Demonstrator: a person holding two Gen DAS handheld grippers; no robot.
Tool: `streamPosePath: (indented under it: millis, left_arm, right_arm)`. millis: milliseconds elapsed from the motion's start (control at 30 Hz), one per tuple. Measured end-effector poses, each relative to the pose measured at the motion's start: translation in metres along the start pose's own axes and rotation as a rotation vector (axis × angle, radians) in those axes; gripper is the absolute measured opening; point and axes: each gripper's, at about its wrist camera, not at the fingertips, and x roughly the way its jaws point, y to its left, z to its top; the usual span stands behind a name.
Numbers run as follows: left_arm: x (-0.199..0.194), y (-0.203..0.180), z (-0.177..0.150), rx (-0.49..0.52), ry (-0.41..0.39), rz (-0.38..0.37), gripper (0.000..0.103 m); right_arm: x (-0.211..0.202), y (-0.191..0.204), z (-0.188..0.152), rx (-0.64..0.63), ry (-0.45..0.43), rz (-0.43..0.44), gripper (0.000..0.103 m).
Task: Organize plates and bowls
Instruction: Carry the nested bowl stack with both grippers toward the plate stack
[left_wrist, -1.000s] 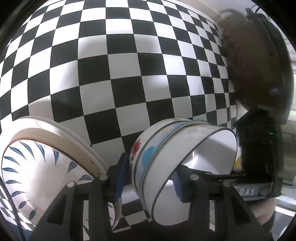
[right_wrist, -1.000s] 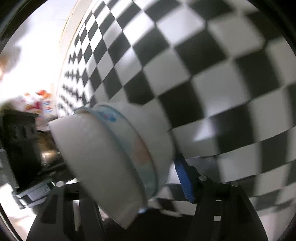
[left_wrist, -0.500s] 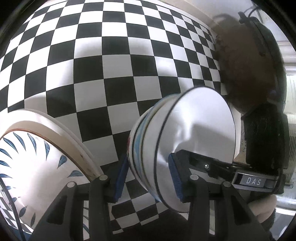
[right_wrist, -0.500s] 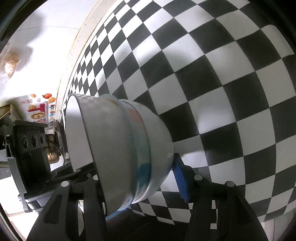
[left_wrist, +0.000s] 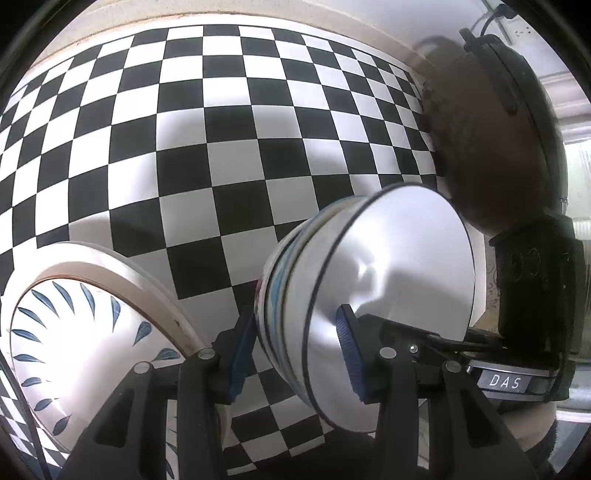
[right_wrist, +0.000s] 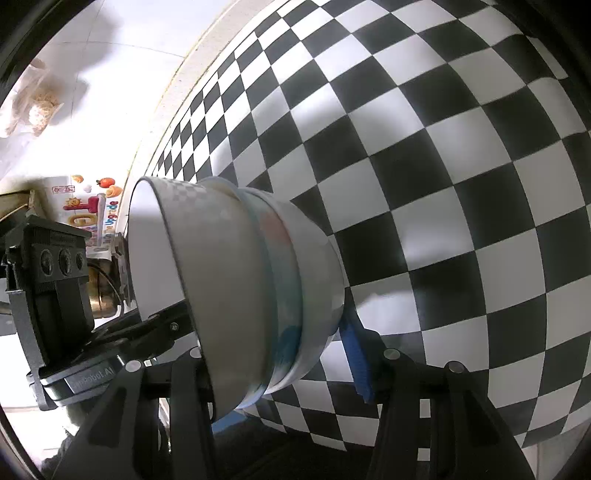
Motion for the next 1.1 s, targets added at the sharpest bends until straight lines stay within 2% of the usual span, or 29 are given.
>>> streamPosePath:
  millis: [267, 533, 700, 800, 967, 1100]
  left_arm:
    - [-0.019, 0.005, -0.004, -0.015, -0.062, -0.005, 0.04]
    - [-0.038, 0.018, -0.01, -0.026, -0.12, 0.015, 0.04]
    - [-0.023, 0.025, -0.004, -0.028, -0.082, 0.038, 0.042]
    - [-0.012, 0.025, 0.001, -0.026, -0.058, 0.063, 0.04]
    - [-0.01, 0.026, 0.008, -0.02, -0.03, 0.061, 0.04]
    - [-0.003, 0.028, 0.017, -0.034, -0.002, 0.062, 0.04]
  right_arm:
    - [-0.003, 0.037, 0.002, -0.064, -0.013, -0.019, 0.05]
    - [0.006, 0.068, 0.002, -0.134, -0.008, -0.04, 0.045]
    - [0.025, 0.071, 0.007, -0.128, 0.011, -0.083, 0.042]
    - [0.041, 0.066, 0.01, -0.105, 0.034, -0.108, 0.041]
    - [0.047, 0.067, 0.01, -0.099, 0.036, -0.115, 0.039]
    - [0.046, 0.058, 0.016, -0.033, 0.008, -0.079, 0.039]
